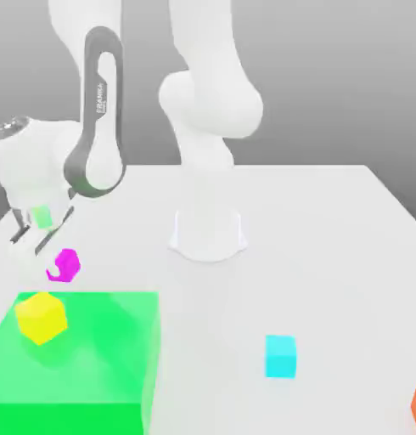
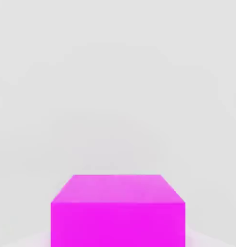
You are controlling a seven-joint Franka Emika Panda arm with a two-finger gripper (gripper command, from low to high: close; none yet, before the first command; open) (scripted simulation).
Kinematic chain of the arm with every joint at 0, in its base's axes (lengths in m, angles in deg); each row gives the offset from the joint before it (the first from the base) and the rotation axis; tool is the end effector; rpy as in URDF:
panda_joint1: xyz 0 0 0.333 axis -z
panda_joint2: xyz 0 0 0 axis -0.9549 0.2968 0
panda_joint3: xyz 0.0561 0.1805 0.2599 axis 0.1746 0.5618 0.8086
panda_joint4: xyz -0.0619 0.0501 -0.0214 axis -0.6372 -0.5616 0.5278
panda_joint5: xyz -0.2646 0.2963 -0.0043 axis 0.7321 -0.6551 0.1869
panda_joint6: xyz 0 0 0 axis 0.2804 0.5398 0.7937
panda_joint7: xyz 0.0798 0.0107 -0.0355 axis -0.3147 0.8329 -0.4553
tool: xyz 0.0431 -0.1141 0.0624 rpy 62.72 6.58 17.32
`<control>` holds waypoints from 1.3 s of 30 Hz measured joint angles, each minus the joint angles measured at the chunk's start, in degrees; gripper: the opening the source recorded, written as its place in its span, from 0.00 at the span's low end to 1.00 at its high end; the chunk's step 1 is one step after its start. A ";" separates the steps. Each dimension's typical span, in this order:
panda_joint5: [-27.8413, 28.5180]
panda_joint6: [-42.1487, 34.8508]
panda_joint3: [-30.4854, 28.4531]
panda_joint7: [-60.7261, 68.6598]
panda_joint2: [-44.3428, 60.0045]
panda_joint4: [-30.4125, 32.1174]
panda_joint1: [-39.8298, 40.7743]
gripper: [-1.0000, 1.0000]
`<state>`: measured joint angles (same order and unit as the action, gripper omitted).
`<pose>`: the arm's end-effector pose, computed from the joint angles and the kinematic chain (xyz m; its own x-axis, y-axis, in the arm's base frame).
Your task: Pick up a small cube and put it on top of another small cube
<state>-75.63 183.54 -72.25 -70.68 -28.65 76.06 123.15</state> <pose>0.1705 -0.2836 0.1222 -0.7475 -0.6617 0.0578 -0.6265 0.7313 0.2697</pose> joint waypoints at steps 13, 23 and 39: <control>4.88 -20.97 10.06 29.43 4.34 -3.17 -5.88 0.00; -2.25 -34.34 25.13 45.14 2.89 -9.55 -15.81 0.00; -15.10 -26.92 25.87 17.87 -11.28 -19.08 -13.83 0.00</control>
<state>-90.73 156.62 -46.38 -52.80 -39.94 56.98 109.32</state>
